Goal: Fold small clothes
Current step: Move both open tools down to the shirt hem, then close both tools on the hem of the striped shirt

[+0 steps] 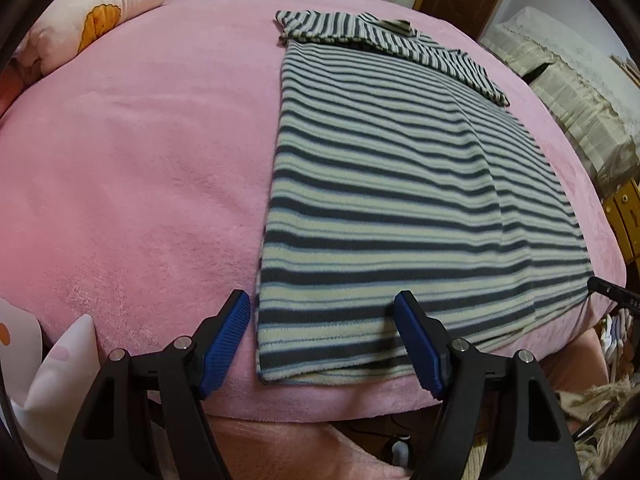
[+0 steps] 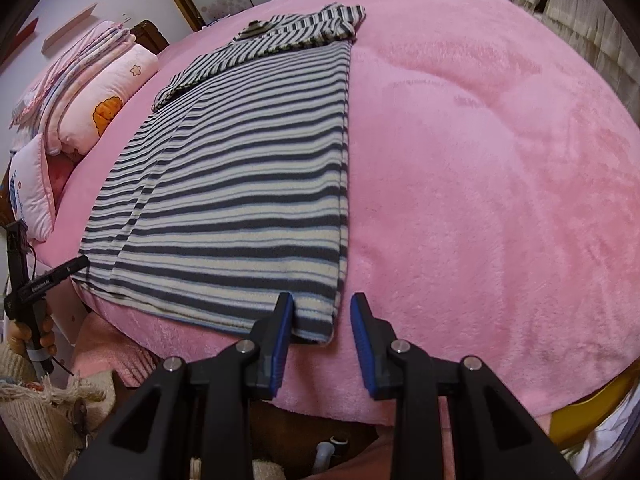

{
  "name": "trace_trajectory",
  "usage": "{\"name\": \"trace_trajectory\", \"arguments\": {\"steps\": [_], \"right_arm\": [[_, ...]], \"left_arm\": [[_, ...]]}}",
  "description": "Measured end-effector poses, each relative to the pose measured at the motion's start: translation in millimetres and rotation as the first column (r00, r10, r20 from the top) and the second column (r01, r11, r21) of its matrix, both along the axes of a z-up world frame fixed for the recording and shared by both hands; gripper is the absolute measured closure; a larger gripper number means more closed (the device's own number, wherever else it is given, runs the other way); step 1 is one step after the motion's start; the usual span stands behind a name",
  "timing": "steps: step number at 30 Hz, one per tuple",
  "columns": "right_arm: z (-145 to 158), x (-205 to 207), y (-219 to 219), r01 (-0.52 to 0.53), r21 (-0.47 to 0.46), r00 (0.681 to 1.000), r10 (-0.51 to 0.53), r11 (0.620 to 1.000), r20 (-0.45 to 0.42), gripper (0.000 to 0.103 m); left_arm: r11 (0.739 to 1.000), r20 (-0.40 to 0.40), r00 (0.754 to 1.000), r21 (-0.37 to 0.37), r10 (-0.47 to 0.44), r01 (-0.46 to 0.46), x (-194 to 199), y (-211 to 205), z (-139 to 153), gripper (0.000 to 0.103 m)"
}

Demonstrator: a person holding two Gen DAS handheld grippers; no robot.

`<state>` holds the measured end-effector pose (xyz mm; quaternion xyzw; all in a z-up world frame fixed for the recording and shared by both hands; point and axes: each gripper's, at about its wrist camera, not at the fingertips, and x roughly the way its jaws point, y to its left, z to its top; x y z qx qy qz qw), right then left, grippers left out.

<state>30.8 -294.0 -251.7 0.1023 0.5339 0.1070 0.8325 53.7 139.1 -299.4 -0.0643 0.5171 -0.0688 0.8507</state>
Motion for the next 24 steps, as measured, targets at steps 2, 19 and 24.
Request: {"name": "trace_trajectory", "arguments": {"steps": [2, 19, 24], "right_arm": [[-3, 0, -2, 0.005, 0.015, 1.0, -0.005, 1.0, -0.012, 0.073], [-15, 0, -7, 0.011, 0.116, 0.999, -0.004, 0.993, -0.054, 0.073], [-17, 0, -7, 0.018, 0.139, 0.998, -0.01, 0.99, -0.06, 0.073]], "left_arm": [[1.0, -0.023, 1.0, 0.0, 0.002, -0.002, 0, 0, -2, 0.03], [0.999, -0.081, 0.997, -0.041, 0.0, -0.003, -9, 10, -13, 0.041], [0.999, -0.089, 0.996, -0.04, 0.007, -0.01, -3, 10, -19, 0.039]]}}
